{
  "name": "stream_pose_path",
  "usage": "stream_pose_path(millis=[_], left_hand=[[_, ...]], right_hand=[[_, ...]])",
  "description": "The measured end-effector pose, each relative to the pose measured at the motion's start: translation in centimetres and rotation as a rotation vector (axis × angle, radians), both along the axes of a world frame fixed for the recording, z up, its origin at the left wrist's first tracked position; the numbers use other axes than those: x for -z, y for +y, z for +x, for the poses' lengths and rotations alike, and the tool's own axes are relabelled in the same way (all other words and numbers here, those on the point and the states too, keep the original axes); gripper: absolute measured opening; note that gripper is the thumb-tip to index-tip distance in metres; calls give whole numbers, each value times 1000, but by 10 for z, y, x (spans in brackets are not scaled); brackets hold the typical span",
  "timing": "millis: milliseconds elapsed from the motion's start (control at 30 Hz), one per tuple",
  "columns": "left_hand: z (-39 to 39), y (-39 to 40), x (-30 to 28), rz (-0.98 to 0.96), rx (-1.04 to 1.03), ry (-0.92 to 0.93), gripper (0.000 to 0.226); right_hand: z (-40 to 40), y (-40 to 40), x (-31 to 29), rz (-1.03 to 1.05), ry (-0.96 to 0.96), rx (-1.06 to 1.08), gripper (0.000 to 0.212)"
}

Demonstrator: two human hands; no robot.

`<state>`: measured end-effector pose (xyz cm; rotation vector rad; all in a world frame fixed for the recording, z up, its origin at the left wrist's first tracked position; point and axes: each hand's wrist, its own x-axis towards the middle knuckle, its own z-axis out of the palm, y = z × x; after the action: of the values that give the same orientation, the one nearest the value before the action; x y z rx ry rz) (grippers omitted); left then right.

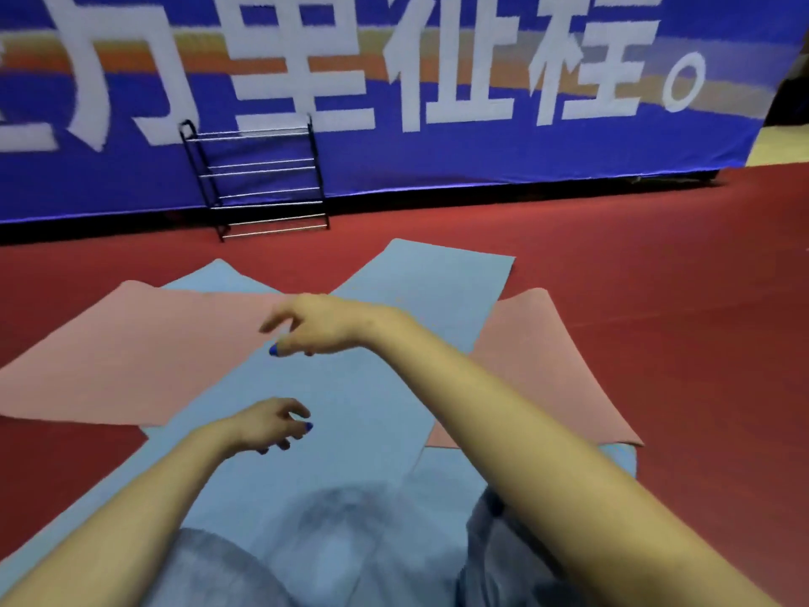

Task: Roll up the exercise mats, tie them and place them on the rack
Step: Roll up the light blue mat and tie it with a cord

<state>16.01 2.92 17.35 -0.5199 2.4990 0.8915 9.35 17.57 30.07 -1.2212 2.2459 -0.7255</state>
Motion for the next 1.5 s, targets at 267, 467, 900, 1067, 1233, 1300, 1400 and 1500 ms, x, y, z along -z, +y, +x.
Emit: stream_pose_path(millis=[267, 467, 900, 1067, 1233, 1300, 1400, 1500], left_hand=[[57, -18, 11, -196, 263, -11, 39], [89, -45, 22, -243, 210, -123, 38], [29, -5, 6, -244, 254, 10, 39], [34, 6, -18, -197, 226, 275, 23], [38, -15, -70, -82, 62, 508, 17], [45, -29, -82, -93, 12, 540, 16], [59, -52, -73, -200, -20, 469, 12], [72, -68, -28, -346, 27, 308, 15]], right_hand=[[-3, -11, 205, 65, -722, 513, 25], [30, 42, 325, 234, -1123, 850, 20], [15, -11, 252, -637, -1624, 942, 12], [15, -27, 174, -859, -1820, 807, 20], [15, -23, 106, -1020, -1743, 671, 23], [12, -16, 83, -967, -1579, 633, 21], [1, -1, 42, -738, -1348, 503, 20], [-6, 2, -3, -527, -1003, 413, 21]])
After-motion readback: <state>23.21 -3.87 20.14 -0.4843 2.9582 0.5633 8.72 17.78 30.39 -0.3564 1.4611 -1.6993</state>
